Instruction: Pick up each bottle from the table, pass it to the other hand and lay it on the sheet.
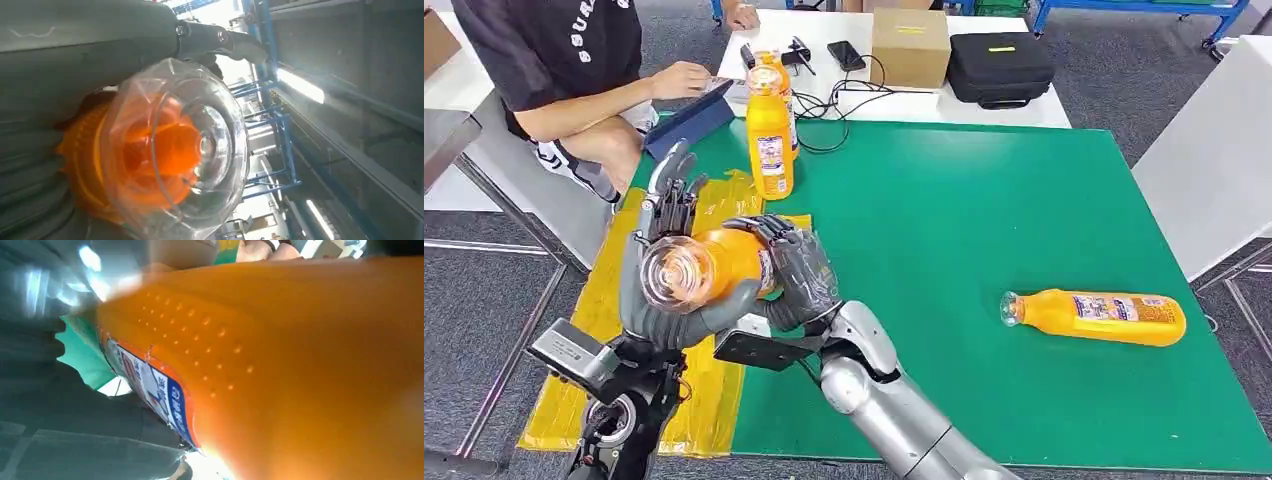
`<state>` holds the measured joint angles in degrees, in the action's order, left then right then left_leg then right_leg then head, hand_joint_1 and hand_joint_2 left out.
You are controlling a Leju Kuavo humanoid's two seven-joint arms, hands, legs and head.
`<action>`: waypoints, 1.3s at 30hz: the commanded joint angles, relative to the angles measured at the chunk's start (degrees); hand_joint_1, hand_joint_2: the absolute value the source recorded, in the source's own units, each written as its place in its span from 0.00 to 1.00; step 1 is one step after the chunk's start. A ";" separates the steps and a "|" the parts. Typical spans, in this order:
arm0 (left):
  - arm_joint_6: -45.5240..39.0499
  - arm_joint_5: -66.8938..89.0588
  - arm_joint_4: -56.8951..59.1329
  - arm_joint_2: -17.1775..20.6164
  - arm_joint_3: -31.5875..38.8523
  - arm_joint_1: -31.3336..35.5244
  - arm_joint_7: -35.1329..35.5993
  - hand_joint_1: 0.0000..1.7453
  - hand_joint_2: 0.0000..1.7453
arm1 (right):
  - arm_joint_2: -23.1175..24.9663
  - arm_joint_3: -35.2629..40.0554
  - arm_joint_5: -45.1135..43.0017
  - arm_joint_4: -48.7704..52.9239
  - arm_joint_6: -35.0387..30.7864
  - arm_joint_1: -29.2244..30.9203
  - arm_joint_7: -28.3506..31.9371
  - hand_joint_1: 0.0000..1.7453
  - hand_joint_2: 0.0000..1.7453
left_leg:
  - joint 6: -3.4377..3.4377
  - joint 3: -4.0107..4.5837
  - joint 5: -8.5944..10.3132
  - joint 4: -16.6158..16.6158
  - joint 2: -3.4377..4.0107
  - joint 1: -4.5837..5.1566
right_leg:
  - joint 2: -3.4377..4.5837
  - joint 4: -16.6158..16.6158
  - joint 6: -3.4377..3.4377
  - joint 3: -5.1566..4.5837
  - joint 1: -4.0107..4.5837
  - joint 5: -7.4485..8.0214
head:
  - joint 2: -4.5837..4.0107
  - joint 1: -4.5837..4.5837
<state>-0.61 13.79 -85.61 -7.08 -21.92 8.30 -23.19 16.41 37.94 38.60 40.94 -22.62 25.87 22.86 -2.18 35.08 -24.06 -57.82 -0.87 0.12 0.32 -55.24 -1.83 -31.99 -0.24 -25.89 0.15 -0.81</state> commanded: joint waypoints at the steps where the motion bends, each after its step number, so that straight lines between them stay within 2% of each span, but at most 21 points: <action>1: 0.65 0.39 6.31 1.47 -2.91 2.36 0.48 0.00 1.00 | 1.15 7.94 0.84 -6.07 0.43 3.53 0.70 1.00 1.00 | 0.09 -0.25 -0.08 0.09 0.09 -0.01 | 0.03 0.09 0.03 0.24 0.02 -0.06 | 0.00 0.00; 6: 0.65 0.39 6.31 1.47 -2.91 2.36 0.48 0.00 1.00 | 1.15 7.94 0.84 -6.07 0.43 3.53 0.70 1.00 1.00 | 0.07 -0.18 -0.04 0.08 0.06 0.01 | 0.01 0.06 0.03 0.16 0.00 -0.04 | 0.00 -0.02; 11: 0.72 0.21 7.76 1.21 -2.50 2.80 0.59 0.00 1.00 | 1.51 8.70 -0.06 -6.97 0.73 4.58 0.81 1.00 1.00 | 0.16 -0.52 -0.15 0.15 0.14 -0.01 | 0.03 0.14 0.05 0.48 0.02 -0.14 | 0.00 0.00; 12: 0.76 0.18 8.55 1.04 -2.30 3.04 0.60 0.00 1.00 | 1.66 9.10 -0.65 -7.75 0.39 5.06 1.13 1.00 1.00 | 0.10 -0.31 -0.09 0.09 0.09 0.01 | 0.02 0.08 0.03 0.28 0.00 -0.09 | 0.00 0.00; 16: 1.06 0.07 10.23 0.95 -1.78 3.09 0.64 0.00 1.00 | 1.72 10.10 -2.05 -8.68 -0.64 5.66 2.17 1.00 1.00 | 0.15 -0.51 -0.14 0.15 0.17 0.00 | 0.06 0.14 0.05 0.46 0.01 -0.12 | 0.00 0.00; 20: 1.73 0.04 11.09 0.68 -1.29 2.85 0.40 0.00 1.00 | 1.63 10.50 -3.22 -8.85 -1.76 5.54 2.74 1.00 1.00 | 0.09 -0.28 -0.07 0.10 0.09 0.01 | 0.02 0.07 0.03 0.25 -0.01 -0.08 | 0.00 0.00; 21: 2.77 -1.40 11.17 0.49 -0.82 2.50 0.02 0.97 1.00 | 1.65 10.00 -3.60 -8.99 -2.73 5.22 1.82 1.00 1.00 | 0.12 -0.40 -0.12 0.11 0.11 0.01 | 0.03 0.10 0.04 0.37 0.00 -0.12 | 0.00 0.00; 22: 3.14 -1.75 11.94 0.49 -0.76 2.34 -0.37 0.89 1.00 | 1.39 9.99 -3.78 -9.04 -3.34 4.78 1.73 1.00 1.00 | 0.09 -0.26 -0.07 0.09 0.08 0.01 | 0.03 0.07 0.03 0.23 0.00 -0.07 | 0.00 0.02; 23: 3.18 -1.97 12.65 0.40 -0.71 2.36 -1.02 0.88 1.00 | 1.15 10.03 -3.96 -9.12 -3.83 4.48 1.99 1.00 1.00 | 0.13 -0.42 -0.13 0.12 0.13 0.01 | 0.05 0.11 0.04 0.39 0.00 -0.11 | 0.00 0.00; 25: 3.25 -2.06 13.33 0.26 -0.91 2.71 -1.54 0.94 1.00 | 0.51 9.81 -4.20 -8.76 -4.52 3.95 2.13 1.00 1.00 | 0.08 -0.25 -0.05 0.10 0.05 0.02 | -0.01 0.09 0.02 0.23 -0.01 -0.06 | 0.00 0.00; 26: 3.26 -2.08 13.28 0.21 -1.07 2.89 -1.52 0.93 1.00 | 0.09 9.70 -4.21 -8.07 -4.61 3.62 1.93 1.00 1.00 | 0.13 -0.45 -0.11 0.16 0.06 0.01 | -0.03 0.14 0.04 0.43 0.00 -0.12 | 0.00 0.00; 28: 3.49 -2.36 13.12 0.24 -1.30 3.08 -1.46 1.00 1.00 | -0.53 9.57 -4.06 -6.86 -4.56 3.11 1.36 1.00 1.00 | 0.13 -0.46 -0.12 0.15 0.04 -0.01 | -0.05 0.15 0.05 0.45 0.02 -0.13 | 0.00 0.00; 34: 4.12 -3.28 13.18 0.46 -1.73 3.39 -1.20 1.00 1.00 | -1.06 9.16 -3.85 -4.62 -4.87 2.61 0.38 1.00 1.00 | 0.07 -0.16 -0.04 0.07 0.01 -0.01 | -0.04 0.07 0.02 0.15 0.01 -0.05 | 0.00 0.00; 36: 4.26 -3.53 13.33 0.37 -1.69 3.75 -1.15 1.00 1.00 | -0.97 9.05 -3.91 -4.38 -5.04 2.62 0.20 1.00 1.00 | 0.14 -0.46 -0.14 0.13 0.07 -0.01 | -0.03 0.13 0.04 0.44 0.02 -0.14 | 0.00 0.02; 38: 4.37 -3.80 13.30 0.30 -1.58 3.99 -1.07 1.00 1.00 | -0.90 8.98 -3.93 -4.16 -5.29 2.61 0.04 1.00 1.00 | 0.08 -0.19 -0.05 0.07 0.01 0.00 | -0.05 0.06 0.02 0.17 0.00 -0.07 | 0.00 0.00; 39: 4.39 -3.89 13.20 0.30 -1.55 4.01 -1.03 1.00 1.00 | -0.92 8.96 -3.96 -4.05 -5.36 2.60 0.00 1.00 1.00 | 0.12 -0.33 -0.11 0.08 0.03 -0.02 | -0.06 0.09 0.04 0.32 0.02 -0.12 | 0.00 0.02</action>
<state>2.67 10.62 -78.64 -6.95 -20.28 9.40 -25.29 15.85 41.24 33.73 35.08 -27.93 26.67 22.51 -2.18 35.07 -24.05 -57.82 -0.87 0.12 0.32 -55.24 -1.83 -32.00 -0.23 -25.89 0.15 -0.79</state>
